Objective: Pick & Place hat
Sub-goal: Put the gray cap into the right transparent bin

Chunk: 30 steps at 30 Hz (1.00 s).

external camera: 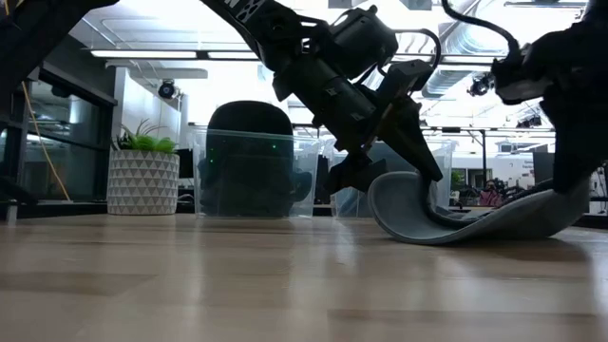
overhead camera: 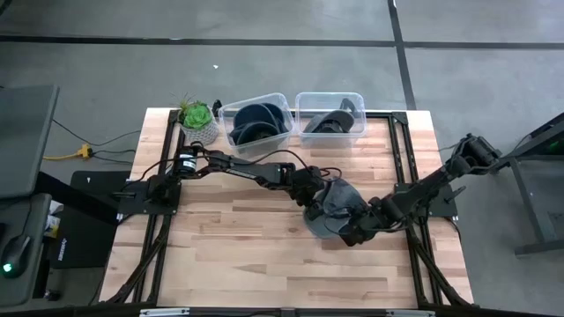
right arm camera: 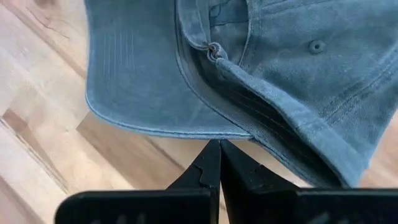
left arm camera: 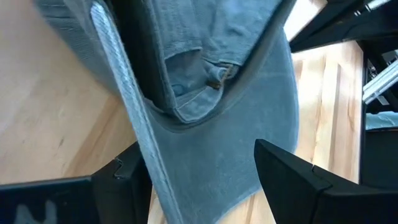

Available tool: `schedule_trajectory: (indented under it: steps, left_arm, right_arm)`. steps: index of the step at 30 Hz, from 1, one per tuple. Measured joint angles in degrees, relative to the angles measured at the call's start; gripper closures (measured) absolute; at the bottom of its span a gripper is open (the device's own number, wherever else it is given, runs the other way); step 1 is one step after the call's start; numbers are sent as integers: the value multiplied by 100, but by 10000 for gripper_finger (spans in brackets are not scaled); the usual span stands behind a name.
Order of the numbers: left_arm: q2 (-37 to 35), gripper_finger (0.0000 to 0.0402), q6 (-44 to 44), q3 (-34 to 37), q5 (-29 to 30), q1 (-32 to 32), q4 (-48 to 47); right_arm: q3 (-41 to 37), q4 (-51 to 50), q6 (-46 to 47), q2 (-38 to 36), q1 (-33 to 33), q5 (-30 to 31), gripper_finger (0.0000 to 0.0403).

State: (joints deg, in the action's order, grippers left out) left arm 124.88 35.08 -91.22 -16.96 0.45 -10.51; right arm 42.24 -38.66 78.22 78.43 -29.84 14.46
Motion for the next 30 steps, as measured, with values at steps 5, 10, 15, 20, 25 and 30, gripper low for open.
schedule_trajectory:
  steps: [5, 10, 15, 20, 25, 30]
  left_arm:
    - [0, 181, 10, 0, -51, 0, -40]
    - [0, 181, 118, 0, 112, 4, -135]
    - [0, 181, 119, 0, 152, 4, -279]
    - [-17, 181, 117, -7, -286, -16, -179]
    - [-20, 183, 139, -7, -331, -7, -227]
    - [-17, 230, 141, -7, -332, -8, -290]
  right_arm:
    - [-2, 135, -505, 0, 355, 50, 403]
    - [-2, 661, -1047, 0, 558, -54, 403]
    - [-2, 638, -1345, -2, 843, 121, 403]
    - [4, 721, -1541, -2, 940, 237, 403]
    - [2, 791, -1682, -2, 1053, 234, 403]
    - [2, 849, -1722, -2, 1092, 207, 403]
